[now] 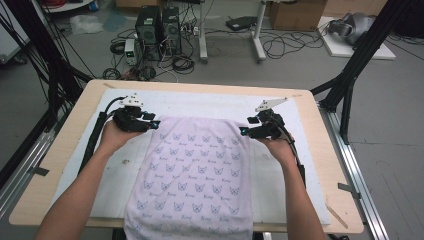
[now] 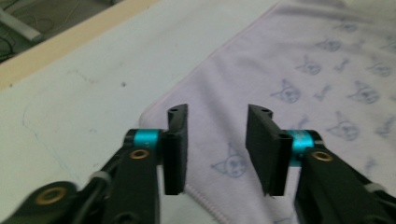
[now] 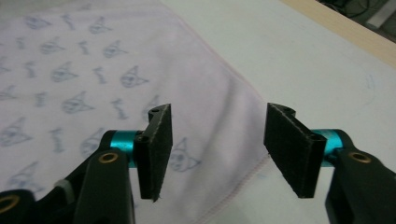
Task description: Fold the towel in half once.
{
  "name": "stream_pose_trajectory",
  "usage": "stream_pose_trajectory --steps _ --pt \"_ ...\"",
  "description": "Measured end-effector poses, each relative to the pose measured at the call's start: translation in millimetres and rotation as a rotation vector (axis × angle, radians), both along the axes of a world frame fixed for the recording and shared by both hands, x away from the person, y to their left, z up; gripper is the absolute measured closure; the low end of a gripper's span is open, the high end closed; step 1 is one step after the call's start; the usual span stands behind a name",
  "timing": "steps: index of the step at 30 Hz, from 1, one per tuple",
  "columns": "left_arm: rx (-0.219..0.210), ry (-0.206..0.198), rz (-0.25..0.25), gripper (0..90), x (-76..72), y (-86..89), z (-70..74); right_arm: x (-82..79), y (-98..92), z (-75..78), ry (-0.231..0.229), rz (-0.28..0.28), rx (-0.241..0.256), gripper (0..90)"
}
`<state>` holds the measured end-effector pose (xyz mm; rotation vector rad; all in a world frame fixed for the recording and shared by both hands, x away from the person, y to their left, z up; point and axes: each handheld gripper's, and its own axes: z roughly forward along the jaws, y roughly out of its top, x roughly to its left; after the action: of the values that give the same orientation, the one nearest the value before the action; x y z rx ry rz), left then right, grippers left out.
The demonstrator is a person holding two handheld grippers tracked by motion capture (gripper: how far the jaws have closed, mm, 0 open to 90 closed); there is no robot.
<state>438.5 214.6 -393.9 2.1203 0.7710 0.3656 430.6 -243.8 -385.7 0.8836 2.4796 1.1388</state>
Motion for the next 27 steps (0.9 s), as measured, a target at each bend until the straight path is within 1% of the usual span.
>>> stream_pose_trajectory --steps 1,3,4,5,8,9,12,13,14,15,16,17,18,19,20,21,22,24,25,27 --pt "0.005 0.013 0.012 63.5 2.9 0.7 -4.8 3.2 0.0 -3.7 0.006 -0.004 -0.002 43.9" --pt "0.004 0.02 0.028 65.8 6.7 1.8 -13.0 9.2 -0.6 -11.6 0.018 -0.017 -0.005 44.5" --pt "-0.001 0.022 0.039 65.9 8.3 1.4 -16.9 12.0 -0.7 -15.8 0.031 -0.024 -0.004 44.5" --pt "0.001 0.027 0.048 65.6 10.0 0.8 -20.4 14.6 -0.4 -20.0 0.035 -0.03 -0.013 44.6" --pt "0.011 0.052 0.07 63.5 15.3 -1.3 -30.4 20.5 1.0 -31.1 0.054 -0.045 -0.037 44.6" --pt "0.012 0.066 0.078 62.7 17.3 -1.5 -33.9 22.1 0.9 -34.0 0.049 -0.054 -0.047 44.7" --pt "0.03 0.089 0.123 58.6 21.4 -3.8 -44.5 25.8 -1.7 -42.1 0.067 -0.074 -0.043 44.5" --pt "0.039 0.094 0.13 58.4 22.4 -5.0 -47.9 26.5 -2.2 -44.9 0.07 -0.081 -0.042 44.5" --pt "0.034 0.077 0.138 58.5 21.6 -5.2 -48.9 27.4 -2.7 -47.6 0.076 -0.085 -0.041 44.5" --pt "0.032 0.07 0.153 61.8 20.8 -6.0 -49.4 27.9 -2.6 -49.9 0.086 -0.095 -0.045 44.7" --pt "0.04 0.065 0.151 64.2 20.6 -6.5 -49.1 28.4 -2.3 -52.3 0.094 -0.099 -0.049 46.3" --pt "0.044 0.064 0.141 68.5 20.3 -7.3 -48.3 28.8 -1.7 -54.7 0.097 -0.095 -0.048 47.9" --pt "0.054 0.059 0.128 76.4 19.6 -8.5 -47.7 27.7 -1.2 -55.6 0.086 -0.099 -0.046 54.0" --pt "0.062 0.052 0.127 80.3 18.7 -10.6 -47.6 26.9 -1.3 -56.3 0.079 -0.088 -0.031 61.7" --pt "0.071 0.049 0.124 84.4 18.2 -12.4 -47.3 26.3 -0.7 -56.8 0.082 -0.079 -0.022 66.3" --pt "0.07 0.047 0.129 85.4 17.9 -13.3 -47.2 26.2 -0.6 -57.0 0.087 -0.071 -0.009 75.1" --pt "0.067 0.054 0.134 86.0 18.0 -12.9 -47.0 25.7 -0.3 -57.3 0.103 -0.055 0.006 79.7" --pt "0.061 0.057 0.141 86.6 17.9 -11.6 -46.0 25.6 0.2 -56.6 0.114 -0.048 0.013 83.7" --pt "0.066 0.056 0.14 86.7 17.6 -10.0 -44.4 25.1 0.7 -55.1 0.111 -0.046 0.002 84.6" --pt "0.047 0.044 0.14 86.8 16.3 -6.6 -39.2 23.2 0.3 -49.1 0.089 -0.05 -0.004 85.2"
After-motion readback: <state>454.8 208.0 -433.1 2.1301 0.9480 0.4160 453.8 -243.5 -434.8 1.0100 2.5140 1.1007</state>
